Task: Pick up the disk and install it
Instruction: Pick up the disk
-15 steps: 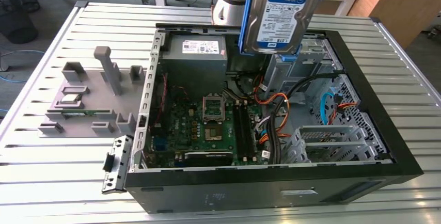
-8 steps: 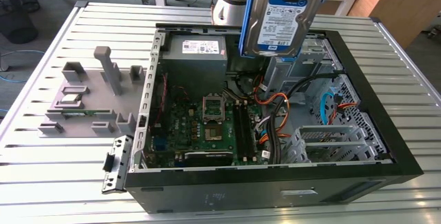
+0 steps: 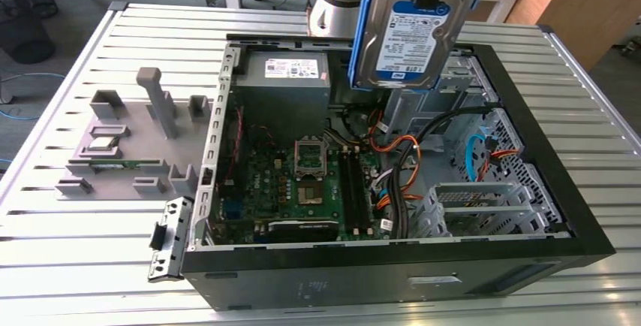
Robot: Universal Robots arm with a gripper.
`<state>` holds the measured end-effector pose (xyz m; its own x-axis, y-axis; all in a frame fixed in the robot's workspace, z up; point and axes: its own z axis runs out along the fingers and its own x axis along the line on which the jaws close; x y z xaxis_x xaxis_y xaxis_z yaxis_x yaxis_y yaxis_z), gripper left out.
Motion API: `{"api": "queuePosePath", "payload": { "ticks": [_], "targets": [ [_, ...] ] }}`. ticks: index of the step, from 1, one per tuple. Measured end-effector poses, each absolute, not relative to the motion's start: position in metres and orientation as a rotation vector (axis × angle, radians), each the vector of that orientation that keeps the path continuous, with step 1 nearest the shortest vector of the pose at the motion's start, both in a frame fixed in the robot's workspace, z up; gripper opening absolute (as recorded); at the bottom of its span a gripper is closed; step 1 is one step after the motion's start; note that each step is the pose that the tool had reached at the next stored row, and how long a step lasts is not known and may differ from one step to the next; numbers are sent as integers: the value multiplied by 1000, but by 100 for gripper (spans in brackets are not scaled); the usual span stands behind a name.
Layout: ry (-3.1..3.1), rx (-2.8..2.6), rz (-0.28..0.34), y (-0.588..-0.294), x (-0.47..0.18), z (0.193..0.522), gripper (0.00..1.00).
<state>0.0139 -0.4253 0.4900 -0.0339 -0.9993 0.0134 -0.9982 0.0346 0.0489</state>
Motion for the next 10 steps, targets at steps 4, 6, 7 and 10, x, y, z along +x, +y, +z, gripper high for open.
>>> {"api": "queuePosePath", "payload": {
  "ticks": [4,6,7,10],
  "targets": [
    [-2227,2153,-40,-430,14,490,35],
    [-2227,2152,-40,-432,14,490,35],
    [-2227,2152,-40,-432,14,490,35],
    [-2227,2152,-39,-434,14,490,35]
  ]
}}
